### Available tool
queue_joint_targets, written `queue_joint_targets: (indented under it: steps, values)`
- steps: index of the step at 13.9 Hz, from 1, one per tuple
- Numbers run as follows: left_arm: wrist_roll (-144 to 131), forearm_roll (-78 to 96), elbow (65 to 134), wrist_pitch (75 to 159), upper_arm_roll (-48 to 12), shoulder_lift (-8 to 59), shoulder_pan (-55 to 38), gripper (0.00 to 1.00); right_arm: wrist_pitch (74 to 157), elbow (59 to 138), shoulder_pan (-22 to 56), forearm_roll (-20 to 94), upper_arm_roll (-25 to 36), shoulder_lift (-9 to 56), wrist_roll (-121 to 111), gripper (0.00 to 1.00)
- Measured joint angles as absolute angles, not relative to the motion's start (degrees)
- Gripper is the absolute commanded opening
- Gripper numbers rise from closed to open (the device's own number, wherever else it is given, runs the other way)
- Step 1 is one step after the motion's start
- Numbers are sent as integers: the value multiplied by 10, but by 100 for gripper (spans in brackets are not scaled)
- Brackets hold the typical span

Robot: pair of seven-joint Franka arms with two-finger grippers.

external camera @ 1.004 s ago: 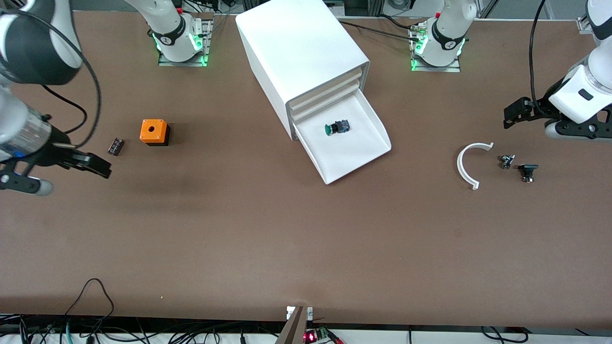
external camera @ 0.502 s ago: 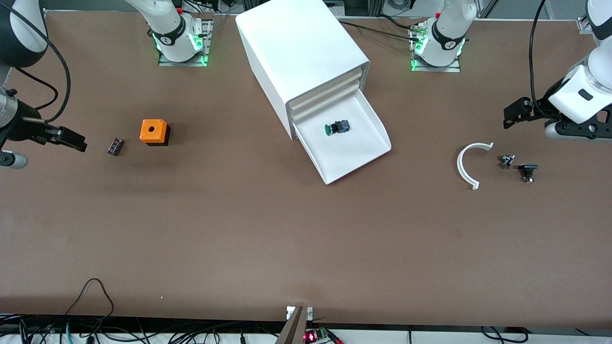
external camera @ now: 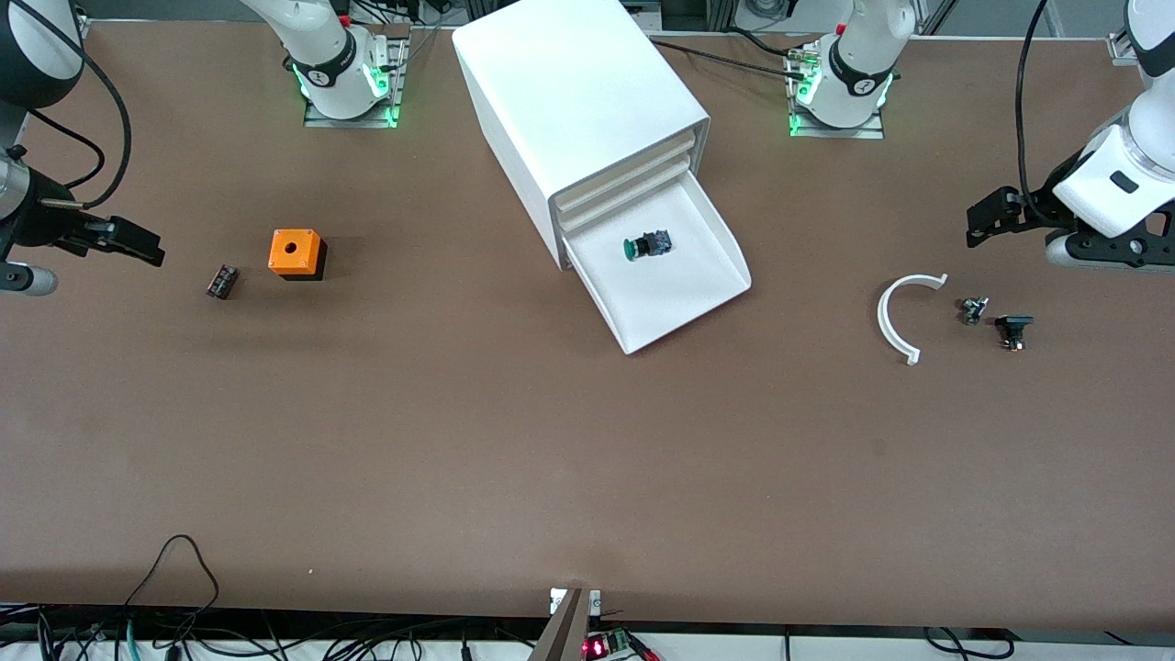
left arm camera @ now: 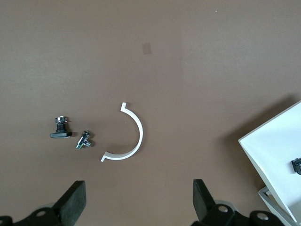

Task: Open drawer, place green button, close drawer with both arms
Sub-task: 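Move the left gripper to the front of the open drawer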

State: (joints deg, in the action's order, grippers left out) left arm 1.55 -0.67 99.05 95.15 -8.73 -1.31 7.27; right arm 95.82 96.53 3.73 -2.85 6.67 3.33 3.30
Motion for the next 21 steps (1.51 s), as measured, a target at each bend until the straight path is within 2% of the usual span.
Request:
queue_joint_targets:
  steps: [9,14,21]
  values:
    - [2,-7,987,969,-88,10,70,100,989,1037,37,-28,66,-23,5,100]
    - [-123,-7,999,1125,-91,130,18,100,997,1050,37,-29,63,-34,-5,100]
    - [-366,-7,1068,1363,-92,262,-75,100,998,1056,37,-28,63,-36,-5,100]
